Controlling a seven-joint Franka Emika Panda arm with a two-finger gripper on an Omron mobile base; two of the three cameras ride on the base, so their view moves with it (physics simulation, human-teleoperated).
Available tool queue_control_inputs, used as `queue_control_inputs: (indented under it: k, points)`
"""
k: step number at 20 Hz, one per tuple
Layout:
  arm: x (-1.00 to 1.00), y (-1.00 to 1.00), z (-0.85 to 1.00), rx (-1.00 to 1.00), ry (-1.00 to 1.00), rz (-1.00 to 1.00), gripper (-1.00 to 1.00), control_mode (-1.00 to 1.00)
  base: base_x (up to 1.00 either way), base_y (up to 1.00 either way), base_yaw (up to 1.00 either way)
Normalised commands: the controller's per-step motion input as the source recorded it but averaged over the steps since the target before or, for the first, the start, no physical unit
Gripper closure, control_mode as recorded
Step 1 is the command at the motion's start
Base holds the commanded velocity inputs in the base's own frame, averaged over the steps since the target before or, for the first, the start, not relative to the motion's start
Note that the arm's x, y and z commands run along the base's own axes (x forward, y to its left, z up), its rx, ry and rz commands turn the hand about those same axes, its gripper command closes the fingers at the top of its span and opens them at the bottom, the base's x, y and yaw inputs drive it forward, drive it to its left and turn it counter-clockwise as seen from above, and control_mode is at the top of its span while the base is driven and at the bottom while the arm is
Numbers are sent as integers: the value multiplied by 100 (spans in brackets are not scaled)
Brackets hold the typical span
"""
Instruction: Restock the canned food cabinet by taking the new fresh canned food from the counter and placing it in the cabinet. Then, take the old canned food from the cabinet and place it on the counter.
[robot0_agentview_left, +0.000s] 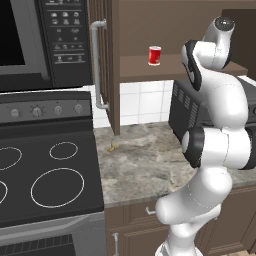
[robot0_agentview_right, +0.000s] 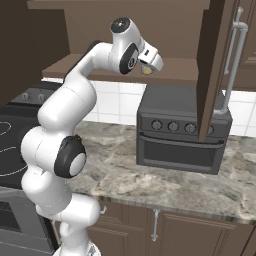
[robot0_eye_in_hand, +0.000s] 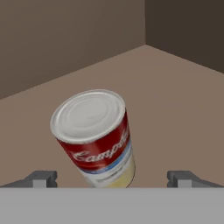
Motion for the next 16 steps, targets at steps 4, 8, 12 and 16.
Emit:
queue_control_inputs:
  k: [4, 8, 12, 16]
  points:
    - [0, -13, -5, 0, 0, 5, -100, -100, 0, 0, 0]
    - [0, -11, -8, 0, 0, 3, -100, -100, 0, 0, 0]
    - [5, -3, -4, 0, 0, 1, -100, -100, 0, 0, 0]
    - [22, 0, 0, 0, 0, 0, -100, -100, 0, 0, 0]
